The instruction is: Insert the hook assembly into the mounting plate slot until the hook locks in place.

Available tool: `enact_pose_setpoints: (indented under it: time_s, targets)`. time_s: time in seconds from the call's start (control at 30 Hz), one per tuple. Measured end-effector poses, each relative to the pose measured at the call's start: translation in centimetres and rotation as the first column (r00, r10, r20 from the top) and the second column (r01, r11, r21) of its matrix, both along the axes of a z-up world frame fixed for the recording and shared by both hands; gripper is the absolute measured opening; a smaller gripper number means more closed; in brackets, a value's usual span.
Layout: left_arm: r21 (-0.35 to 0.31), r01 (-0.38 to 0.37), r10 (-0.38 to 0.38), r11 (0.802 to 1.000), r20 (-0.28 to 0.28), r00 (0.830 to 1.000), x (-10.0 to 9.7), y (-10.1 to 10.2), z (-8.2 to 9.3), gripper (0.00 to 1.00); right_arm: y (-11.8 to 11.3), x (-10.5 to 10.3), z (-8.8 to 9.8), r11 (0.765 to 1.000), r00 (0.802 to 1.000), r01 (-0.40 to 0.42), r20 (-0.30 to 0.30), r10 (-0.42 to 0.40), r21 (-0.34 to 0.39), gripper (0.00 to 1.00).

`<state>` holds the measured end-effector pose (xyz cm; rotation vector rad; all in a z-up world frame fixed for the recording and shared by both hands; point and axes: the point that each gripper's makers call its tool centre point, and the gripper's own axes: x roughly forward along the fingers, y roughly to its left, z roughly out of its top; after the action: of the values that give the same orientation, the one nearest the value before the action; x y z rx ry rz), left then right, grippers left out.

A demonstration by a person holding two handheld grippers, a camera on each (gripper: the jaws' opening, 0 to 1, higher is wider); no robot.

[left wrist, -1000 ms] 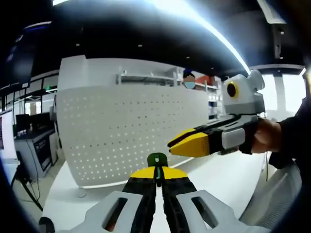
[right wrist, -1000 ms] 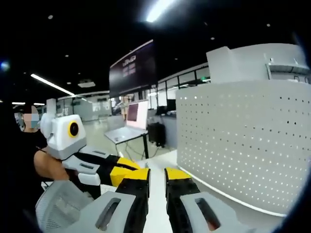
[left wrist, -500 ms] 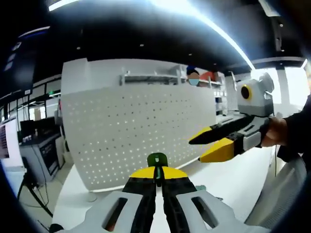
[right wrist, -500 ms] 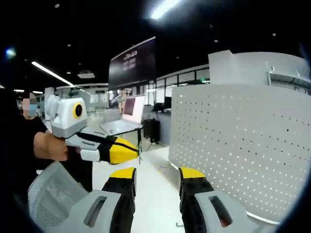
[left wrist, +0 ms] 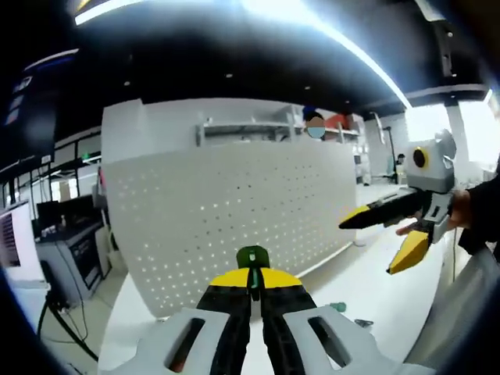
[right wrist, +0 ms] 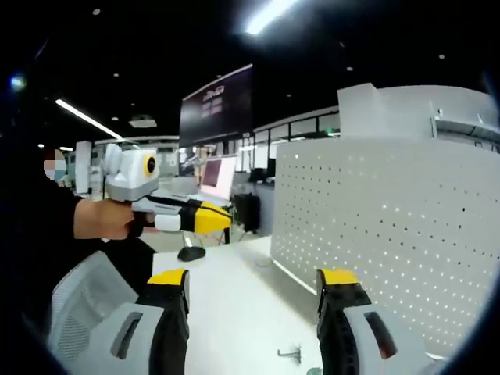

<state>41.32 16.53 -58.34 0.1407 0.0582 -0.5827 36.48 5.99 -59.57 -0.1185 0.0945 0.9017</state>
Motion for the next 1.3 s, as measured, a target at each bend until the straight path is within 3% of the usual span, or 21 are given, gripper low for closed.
enact_pose_setpoints:
  time_s: [0.13, 0.27, 0.63, 0.87, 1.0, 1.3]
  targets:
    - [0.015, -0.021, 0.020, 1.000, 0.029, 0.999, 1.6, 0.7, 1.5, 0.03, -0.4, -0.2, 0.3, 1.000, 1.000, 0.015, 0.004, -0.015, 0.008, 0.79]
    - [0.033, -0.081, 0.079, 0.996, 0.056, 0.995, 4.0, 2.2, 3.0, 0.03, -0.4, -0.5, 0.4, 1.000, 1.000, 0.017, 0.004, -0.017, -0.002, 0.78]
    - [0.020, -0.159, 0.157, 0.987, 0.069, 0.985, 10.3, 4.8, 5.7, 0.03, -0.8, -0.9, -0.3, 0.999, 0.999, 0.032, -0.011, -0.032, -0.024, 0.78]
    - [-0.007, -0.192, 0.192, 0.981, 0.064, 0.979, 13.0, 5.1, 7.3, 0.03, -1.5, -0.9, -0.4, 0.998, 0.999, 0.052, -0.013, -0.052, -0.029, 0.78]
    - [-0.004, -0.215, 0.214, 0.977, 0.090, 0.973, 14.6, 5.4, 8.5, 0.03, -1.8, -0.9, -0.5, 0.998, 0.998, 0.063, -0.018, -0.063, -0.031, 0.78]
    - [0.025, -0.247, 0.243, 0.969, 0.120, 0.963, 17.0, 5.9, 8.9, 0.03, -2.4, -0.7, -0.7, 0.996, 0.996, 0.084, -0.018, -0.085, -0.037, 0.77]
